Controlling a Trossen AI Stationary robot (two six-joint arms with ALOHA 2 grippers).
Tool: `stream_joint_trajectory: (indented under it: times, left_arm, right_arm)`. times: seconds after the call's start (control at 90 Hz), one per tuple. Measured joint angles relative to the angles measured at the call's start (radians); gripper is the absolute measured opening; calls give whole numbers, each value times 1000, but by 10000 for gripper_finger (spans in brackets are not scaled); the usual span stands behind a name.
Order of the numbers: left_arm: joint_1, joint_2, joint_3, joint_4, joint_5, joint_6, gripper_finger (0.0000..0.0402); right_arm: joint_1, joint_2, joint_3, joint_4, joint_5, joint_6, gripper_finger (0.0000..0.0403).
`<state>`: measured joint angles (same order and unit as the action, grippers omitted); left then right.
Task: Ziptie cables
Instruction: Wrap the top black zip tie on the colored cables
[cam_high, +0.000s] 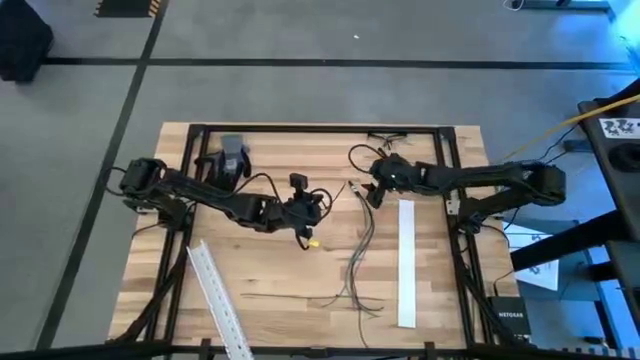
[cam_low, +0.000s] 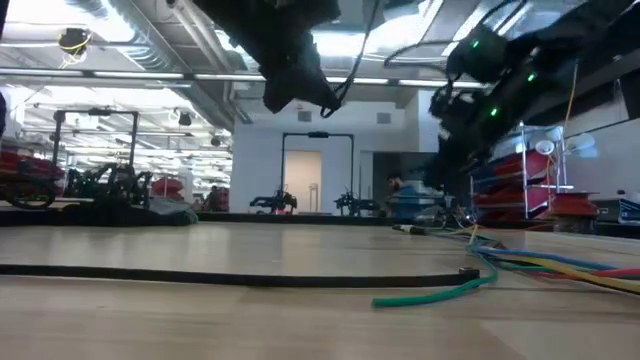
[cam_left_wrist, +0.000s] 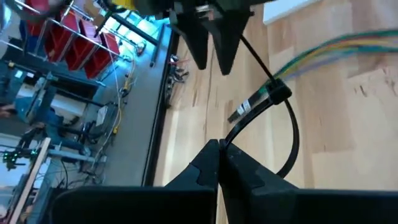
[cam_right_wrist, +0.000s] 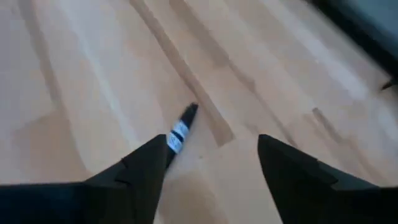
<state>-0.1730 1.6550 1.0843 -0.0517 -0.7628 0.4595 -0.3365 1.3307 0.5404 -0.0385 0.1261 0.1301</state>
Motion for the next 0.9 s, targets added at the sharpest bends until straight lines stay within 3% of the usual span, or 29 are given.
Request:
stream_joint_trajectory:
  times: [0.433,0.633,0.9]
  left_arm:
    - [-4,0,0,-21,0,-8,0]
    - [-4,0,0,-22,0,-15,0]
    - [-4,0,0,-14,0,-8,0]
  right_arm:
    - [16,218,0,170,-79,56,237]
    - [67,319,4,261,-20,51,215]
    - [83,349,5,274,12,48,160]
